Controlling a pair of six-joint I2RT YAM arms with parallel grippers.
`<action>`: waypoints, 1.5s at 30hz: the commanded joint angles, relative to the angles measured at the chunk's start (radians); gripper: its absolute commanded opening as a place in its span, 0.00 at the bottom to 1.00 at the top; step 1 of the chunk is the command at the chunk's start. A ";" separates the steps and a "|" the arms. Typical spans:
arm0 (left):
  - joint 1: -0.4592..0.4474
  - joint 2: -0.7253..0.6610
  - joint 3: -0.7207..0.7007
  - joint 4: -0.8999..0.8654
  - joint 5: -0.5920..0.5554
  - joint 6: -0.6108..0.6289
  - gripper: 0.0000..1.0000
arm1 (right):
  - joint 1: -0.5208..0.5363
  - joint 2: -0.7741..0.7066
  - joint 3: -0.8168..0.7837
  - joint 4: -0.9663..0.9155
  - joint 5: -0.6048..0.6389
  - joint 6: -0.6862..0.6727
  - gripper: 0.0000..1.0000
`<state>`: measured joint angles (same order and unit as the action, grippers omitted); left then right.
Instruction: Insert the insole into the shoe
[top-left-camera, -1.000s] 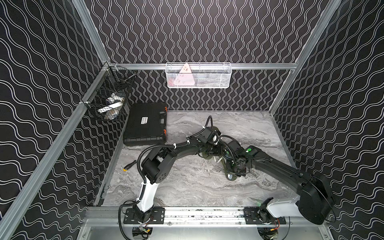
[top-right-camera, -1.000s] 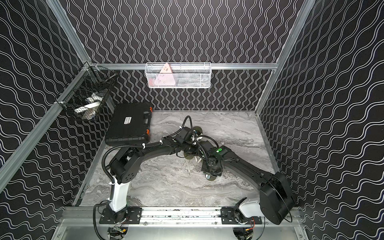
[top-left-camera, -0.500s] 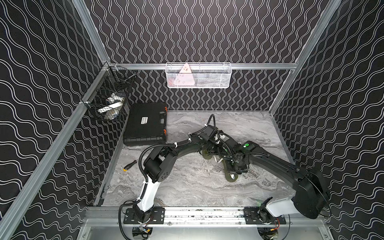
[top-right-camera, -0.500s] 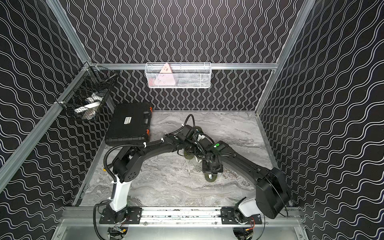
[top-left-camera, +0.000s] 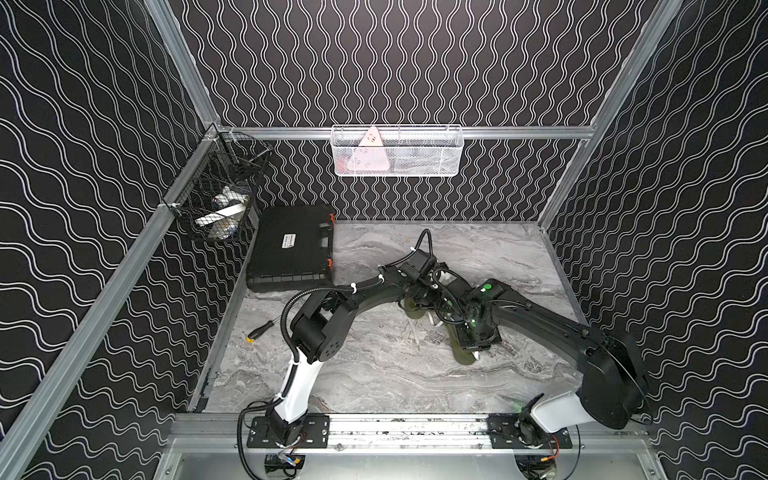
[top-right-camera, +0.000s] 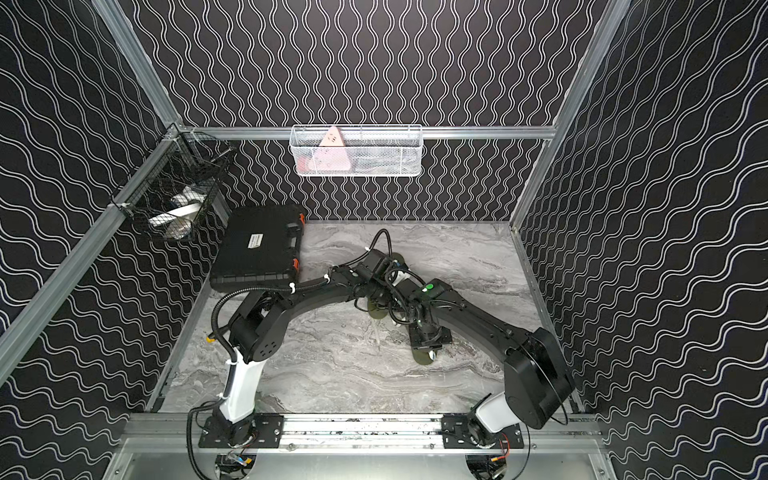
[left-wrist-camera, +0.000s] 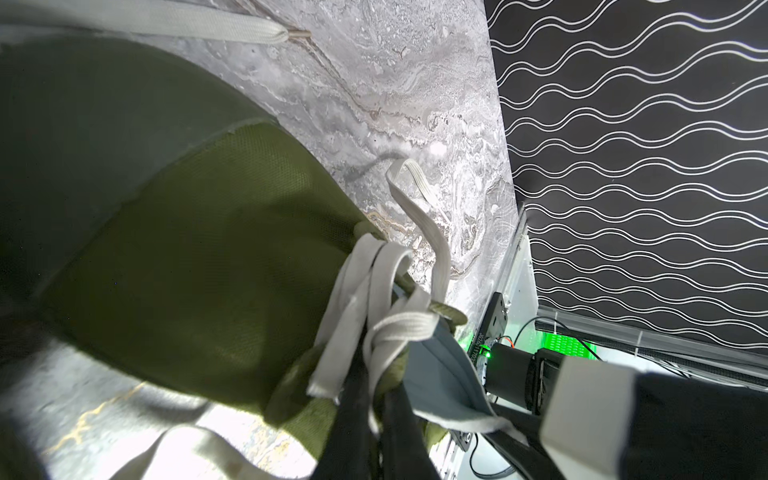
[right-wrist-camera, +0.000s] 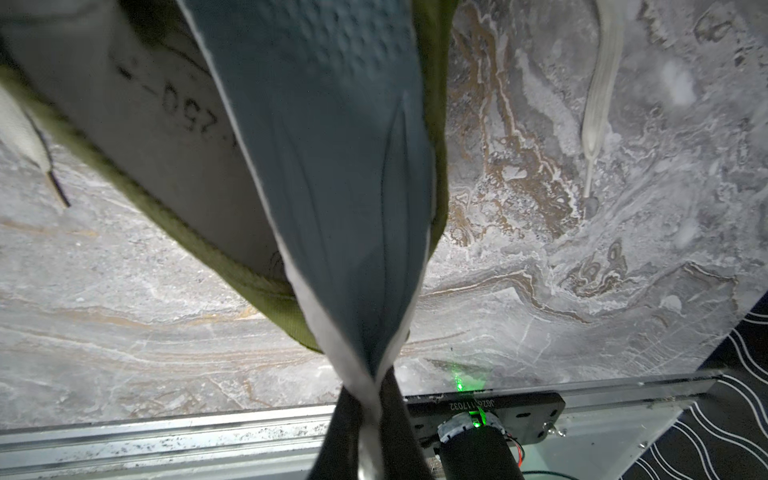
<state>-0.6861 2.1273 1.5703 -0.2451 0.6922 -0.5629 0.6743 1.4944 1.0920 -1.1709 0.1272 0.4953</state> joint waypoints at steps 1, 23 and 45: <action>-0.002 -0.004 -0.010 0.047 0.045 -0.022 0.00 | 0.004 0.014 0.004 0.062 -0.018 -0.034 0.04; 0.039 0.080 0.099 -0.065 0.227 0.049 0.00 | 0.008 0.096 0.002 0.186 0.147 -0.133 0.06; 0.075 0.119 0.163 -0.129 0.284 0.072 0.00 | 0.065 0.152 -0.028 0.265 0.196 -0.003 0.30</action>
<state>-0.6136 2.2494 1.7241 -0.3679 0.8852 -0.5201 0.7361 1.6512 1.0756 -0.9306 0.2916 0.4648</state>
